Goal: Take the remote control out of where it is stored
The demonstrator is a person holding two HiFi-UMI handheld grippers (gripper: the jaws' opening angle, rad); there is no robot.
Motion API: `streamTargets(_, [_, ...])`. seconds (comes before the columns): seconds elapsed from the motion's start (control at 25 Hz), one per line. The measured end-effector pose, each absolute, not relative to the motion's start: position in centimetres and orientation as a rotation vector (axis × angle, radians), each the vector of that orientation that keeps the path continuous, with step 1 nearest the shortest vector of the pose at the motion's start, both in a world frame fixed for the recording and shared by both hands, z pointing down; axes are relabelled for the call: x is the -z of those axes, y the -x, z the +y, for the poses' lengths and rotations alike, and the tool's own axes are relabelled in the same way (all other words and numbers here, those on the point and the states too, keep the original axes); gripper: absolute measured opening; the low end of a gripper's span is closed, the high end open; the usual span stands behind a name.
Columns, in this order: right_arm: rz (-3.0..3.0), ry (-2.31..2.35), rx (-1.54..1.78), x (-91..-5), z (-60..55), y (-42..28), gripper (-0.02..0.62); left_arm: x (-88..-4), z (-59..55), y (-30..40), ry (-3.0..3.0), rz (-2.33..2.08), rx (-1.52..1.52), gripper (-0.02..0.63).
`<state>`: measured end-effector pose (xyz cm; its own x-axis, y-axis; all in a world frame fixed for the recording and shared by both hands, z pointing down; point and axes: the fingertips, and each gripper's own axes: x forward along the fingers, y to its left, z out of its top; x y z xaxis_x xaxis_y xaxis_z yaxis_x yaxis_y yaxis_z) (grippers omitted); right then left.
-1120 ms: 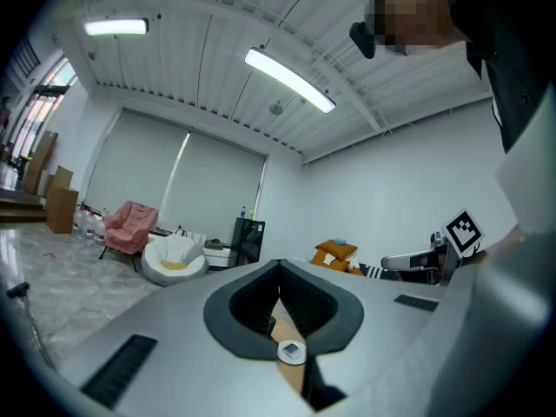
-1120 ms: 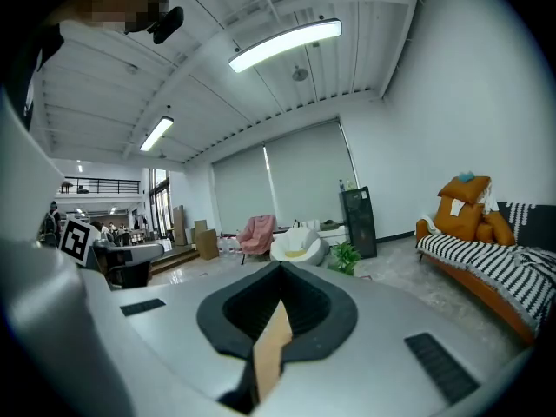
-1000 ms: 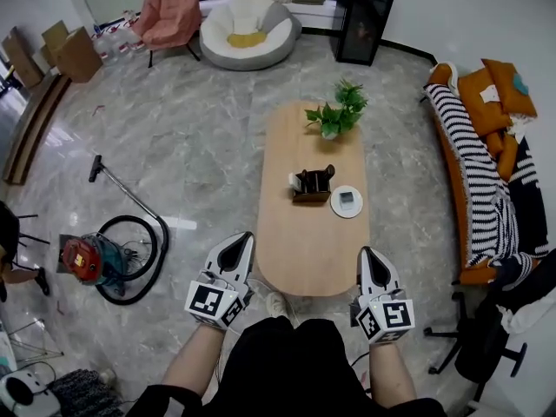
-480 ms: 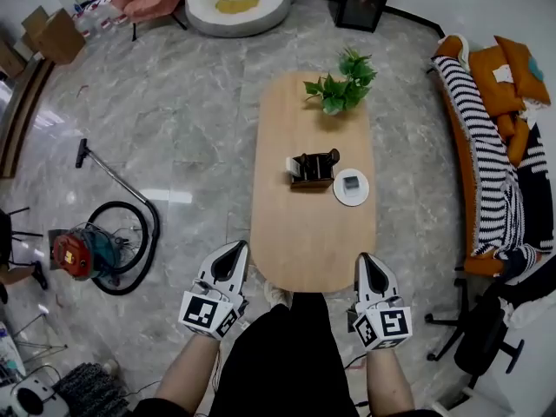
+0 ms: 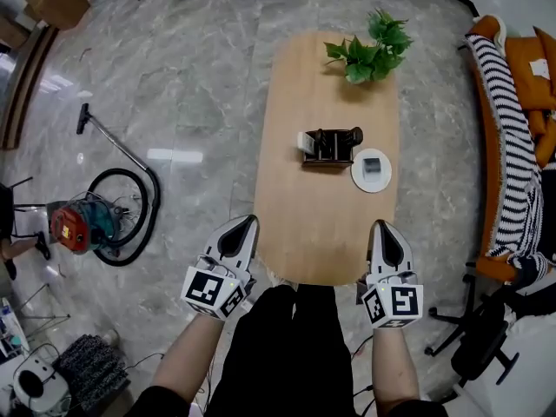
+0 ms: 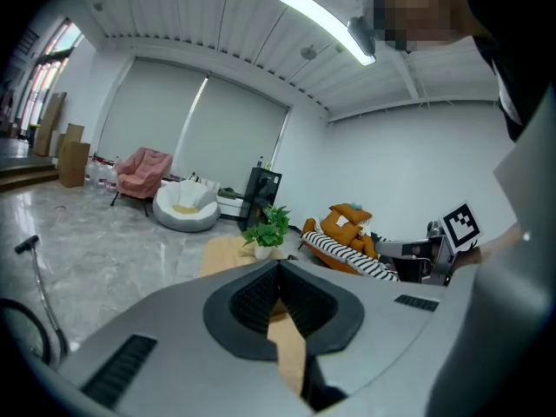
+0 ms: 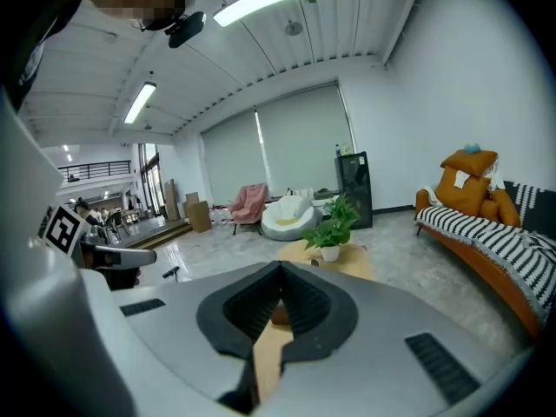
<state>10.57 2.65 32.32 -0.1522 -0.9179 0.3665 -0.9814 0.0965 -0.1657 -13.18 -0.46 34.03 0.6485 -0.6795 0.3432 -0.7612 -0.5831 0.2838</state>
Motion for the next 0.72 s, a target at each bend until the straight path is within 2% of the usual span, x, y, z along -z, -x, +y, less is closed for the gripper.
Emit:
streamTargets(0.4, [-2.222,-1.789,-0.667,-38.1,-1.1,-12.7,0.006,-42.5,-5.6,8.4,-2.338,-1.134,-0.383,0.009])
streamTargets(0.52, [-2.221,-1.767,-0.697,-39.4,-1.7,-13.9,0.006,-44.8,-7.4,6.9,-2.280,-1.141,-0.396,0.061])
streamTargets(0.6, [-2.223,-1.743,-0.714,-40.4,-1.8,-14.5,0.006,-46.5,-8.9,6.5,-2.238,-1.184,-0.405,0.124])
streamTargets(0.72, [-2.227,-1.718,-0.730,-41.3,-1.8,-15.9,0.006,-48.7,-11.1,5.9,-2.207,-1.215,-0.422,0.150])
